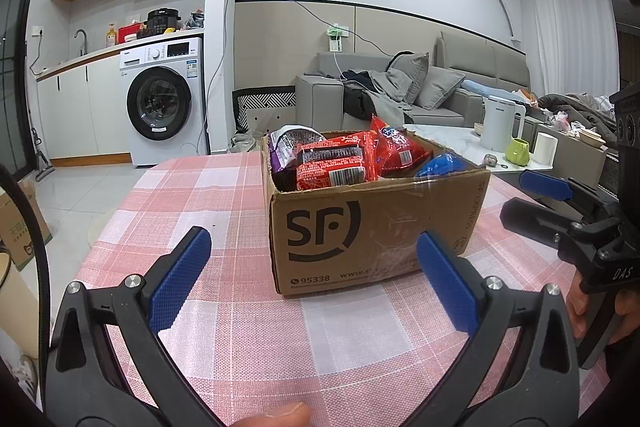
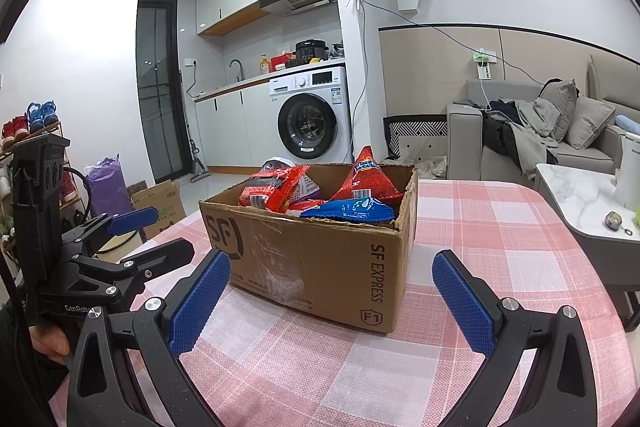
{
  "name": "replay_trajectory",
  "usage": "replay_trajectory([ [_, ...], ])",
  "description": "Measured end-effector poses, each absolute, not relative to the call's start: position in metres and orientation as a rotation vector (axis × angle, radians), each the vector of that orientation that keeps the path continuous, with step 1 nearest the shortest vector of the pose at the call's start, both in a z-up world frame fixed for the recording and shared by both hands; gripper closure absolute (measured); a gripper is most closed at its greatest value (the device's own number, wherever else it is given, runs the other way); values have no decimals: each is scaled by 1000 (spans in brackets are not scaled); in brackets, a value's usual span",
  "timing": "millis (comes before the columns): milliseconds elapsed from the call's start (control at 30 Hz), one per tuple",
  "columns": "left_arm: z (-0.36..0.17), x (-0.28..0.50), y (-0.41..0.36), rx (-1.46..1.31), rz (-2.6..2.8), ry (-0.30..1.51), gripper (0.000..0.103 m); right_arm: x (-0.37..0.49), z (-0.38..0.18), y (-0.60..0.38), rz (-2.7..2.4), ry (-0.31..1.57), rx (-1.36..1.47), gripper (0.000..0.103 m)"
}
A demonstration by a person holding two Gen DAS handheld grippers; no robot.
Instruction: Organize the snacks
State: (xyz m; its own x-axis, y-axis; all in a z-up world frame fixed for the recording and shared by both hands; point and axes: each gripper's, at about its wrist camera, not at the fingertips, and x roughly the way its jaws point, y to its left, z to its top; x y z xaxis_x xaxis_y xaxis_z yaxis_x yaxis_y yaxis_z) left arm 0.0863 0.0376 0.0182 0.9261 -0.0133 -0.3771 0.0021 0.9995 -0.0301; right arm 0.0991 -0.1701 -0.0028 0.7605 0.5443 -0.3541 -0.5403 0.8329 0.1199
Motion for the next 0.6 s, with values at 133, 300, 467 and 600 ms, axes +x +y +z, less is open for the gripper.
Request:
replay_trajectory([
  [133,18,86,38,-30,-8,386,0,99,-3,-170,590,388,11,0],
  [300,18,87,37,-31,-8,386,0,100,-2,-169,593,390,8,0],
  [467,18,86,38,-30,-8,385,0,101,-3,-168,593,390,8,0],
  [600,18,86,37,-29,-9,383,0,100,-3,-168,592,390,8,0],
])
